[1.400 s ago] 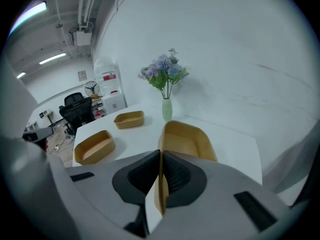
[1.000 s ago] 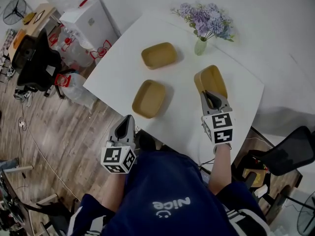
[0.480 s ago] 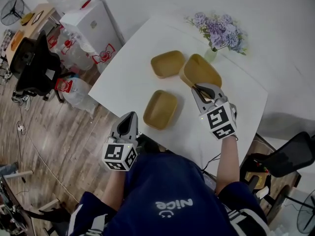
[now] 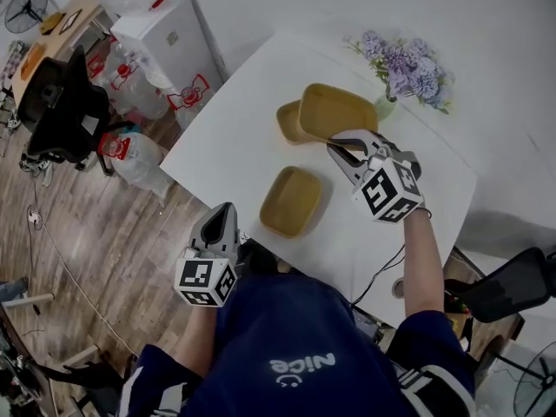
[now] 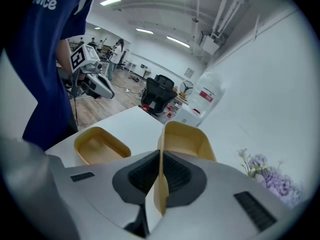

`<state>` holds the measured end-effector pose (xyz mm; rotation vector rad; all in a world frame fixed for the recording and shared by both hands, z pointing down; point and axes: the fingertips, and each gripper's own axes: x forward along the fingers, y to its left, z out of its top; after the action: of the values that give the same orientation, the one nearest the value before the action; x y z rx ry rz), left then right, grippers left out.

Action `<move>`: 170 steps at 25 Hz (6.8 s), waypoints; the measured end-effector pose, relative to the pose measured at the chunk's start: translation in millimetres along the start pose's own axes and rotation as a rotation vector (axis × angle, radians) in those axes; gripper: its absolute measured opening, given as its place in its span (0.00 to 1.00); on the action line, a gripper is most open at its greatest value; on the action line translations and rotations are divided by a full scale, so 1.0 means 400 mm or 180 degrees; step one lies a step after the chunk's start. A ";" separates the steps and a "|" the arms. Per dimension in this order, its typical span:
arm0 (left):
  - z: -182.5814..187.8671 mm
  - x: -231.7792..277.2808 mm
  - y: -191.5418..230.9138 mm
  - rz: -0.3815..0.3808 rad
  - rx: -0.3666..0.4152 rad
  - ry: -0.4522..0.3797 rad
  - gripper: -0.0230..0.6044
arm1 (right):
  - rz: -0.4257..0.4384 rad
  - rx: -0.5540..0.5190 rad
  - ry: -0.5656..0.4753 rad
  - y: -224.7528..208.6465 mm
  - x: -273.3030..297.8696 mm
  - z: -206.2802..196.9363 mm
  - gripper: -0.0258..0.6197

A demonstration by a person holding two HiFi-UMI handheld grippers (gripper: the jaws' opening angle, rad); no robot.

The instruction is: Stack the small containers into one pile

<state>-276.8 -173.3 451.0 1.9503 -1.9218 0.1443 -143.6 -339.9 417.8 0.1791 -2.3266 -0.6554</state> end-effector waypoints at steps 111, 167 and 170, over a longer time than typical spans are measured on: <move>-0.114 -0.201 -0.133 0.0559 -0.0304 -0.0190 0.07 | 0.1063 -0.1563 0.0039 0.346 -0.105 -0.023 0.13; -0.159 -0.156 -0.174 0.0863 -0.0276 0.0135 0.07 | 0.1889 -0.2197 -0.0418 0.460 -0.012 -0.087 0.30; -0.158 -0.153 -0.175 0.0800 -0.0268 0.0105 0.07 | 0.1809 -0.1791 -0.0436 0.449 -0.025 -0.065 0.31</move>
<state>-198.6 -95.7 473.5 1.6380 -2.1094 0.1613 -109.3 -192.7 518.5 -0.7710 -2.0679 -0.9992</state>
